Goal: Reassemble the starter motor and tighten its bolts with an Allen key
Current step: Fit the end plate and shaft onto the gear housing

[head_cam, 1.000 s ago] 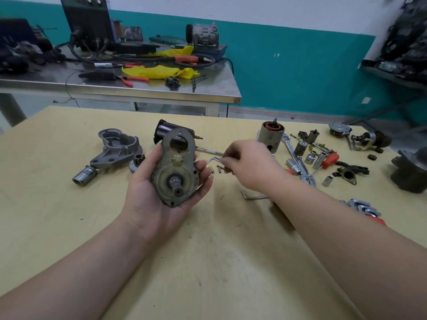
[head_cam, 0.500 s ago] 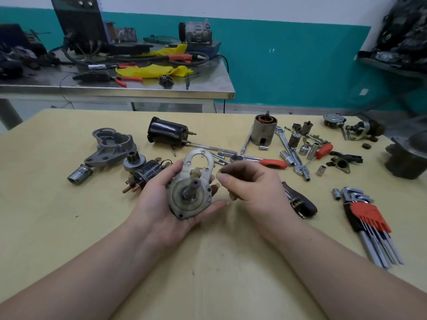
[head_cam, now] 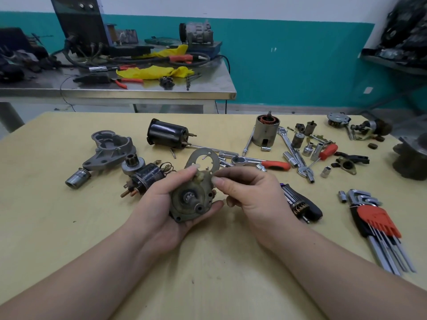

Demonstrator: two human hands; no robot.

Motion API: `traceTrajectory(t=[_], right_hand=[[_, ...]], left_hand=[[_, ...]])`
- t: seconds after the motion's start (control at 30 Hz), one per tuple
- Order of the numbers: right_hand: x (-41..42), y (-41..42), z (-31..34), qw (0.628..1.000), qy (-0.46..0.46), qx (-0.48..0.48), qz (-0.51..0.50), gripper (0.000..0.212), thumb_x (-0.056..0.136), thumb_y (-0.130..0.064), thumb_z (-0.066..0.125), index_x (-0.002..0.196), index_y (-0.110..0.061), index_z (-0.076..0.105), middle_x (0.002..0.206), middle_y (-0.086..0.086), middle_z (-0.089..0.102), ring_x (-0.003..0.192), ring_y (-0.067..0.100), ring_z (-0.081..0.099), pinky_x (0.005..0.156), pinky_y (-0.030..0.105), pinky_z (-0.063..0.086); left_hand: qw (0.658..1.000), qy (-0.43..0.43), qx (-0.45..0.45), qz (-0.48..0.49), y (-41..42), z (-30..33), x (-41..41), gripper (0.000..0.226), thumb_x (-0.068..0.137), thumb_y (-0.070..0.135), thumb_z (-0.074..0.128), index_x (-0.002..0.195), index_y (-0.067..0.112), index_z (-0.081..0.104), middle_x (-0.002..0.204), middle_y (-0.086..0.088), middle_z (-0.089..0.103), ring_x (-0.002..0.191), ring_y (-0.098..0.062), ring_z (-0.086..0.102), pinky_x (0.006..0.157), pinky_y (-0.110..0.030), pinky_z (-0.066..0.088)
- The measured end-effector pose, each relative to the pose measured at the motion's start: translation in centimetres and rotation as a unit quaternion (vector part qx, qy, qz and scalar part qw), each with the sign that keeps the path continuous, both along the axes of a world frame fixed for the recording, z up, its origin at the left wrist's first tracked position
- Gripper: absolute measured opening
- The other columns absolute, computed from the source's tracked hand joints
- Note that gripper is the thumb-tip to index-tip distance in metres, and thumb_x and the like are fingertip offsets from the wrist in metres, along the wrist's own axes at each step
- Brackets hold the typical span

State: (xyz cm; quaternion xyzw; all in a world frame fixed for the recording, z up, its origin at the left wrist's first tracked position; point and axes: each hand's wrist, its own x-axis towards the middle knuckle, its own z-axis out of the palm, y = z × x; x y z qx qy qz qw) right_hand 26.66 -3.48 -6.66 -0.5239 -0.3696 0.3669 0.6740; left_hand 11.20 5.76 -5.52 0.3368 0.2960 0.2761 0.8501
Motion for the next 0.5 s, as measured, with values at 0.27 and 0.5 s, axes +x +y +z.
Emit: traceTrajectory(t=[0.27, 0.5], right_hand=[[-0.08, -0.51, 0.46, 0.999, -0.021, -0.004, -0.023, 0.016, 0.088, -0.006, 0.082, 0.088, -0.022, 0.085, 0.088, 0.003, 0.08, 0.067, 0.008, 0.061, 0.058, 0.022, 0.051], [0.1, -0.74, 0.42, 0.993, -0.093, -0.015, -0.07, 0.013, 0.087, -0.01, 0.085, 0.089, -0.023, 0.084, 0.089, 0.001, 0.08, 0.073, 0.007, 0.066, 0.067, 0.029, 0.053]], left_hand=[[0.999, -0.011, 0.031, -0.025, -0.6, 0.04, -0.16, 0.037, 0.079, 0.028, 0.081, 0.11, 0.007, 0.084, 0.115, -0.022, 0.077, 0.103, -0.032, 0.079, 0.079, -0.051, 0.066], [0.996, -0.009, 0.082, -0.029, -0.95, -0.06, -0.03, 0.029, 0.087, 0.033, 0.073, 0.102, 0.011, 0.086, 0.109, -0.018, 0.074, 0.107, -0.029, 0.072, 0.084, -0.049, 0.066]])
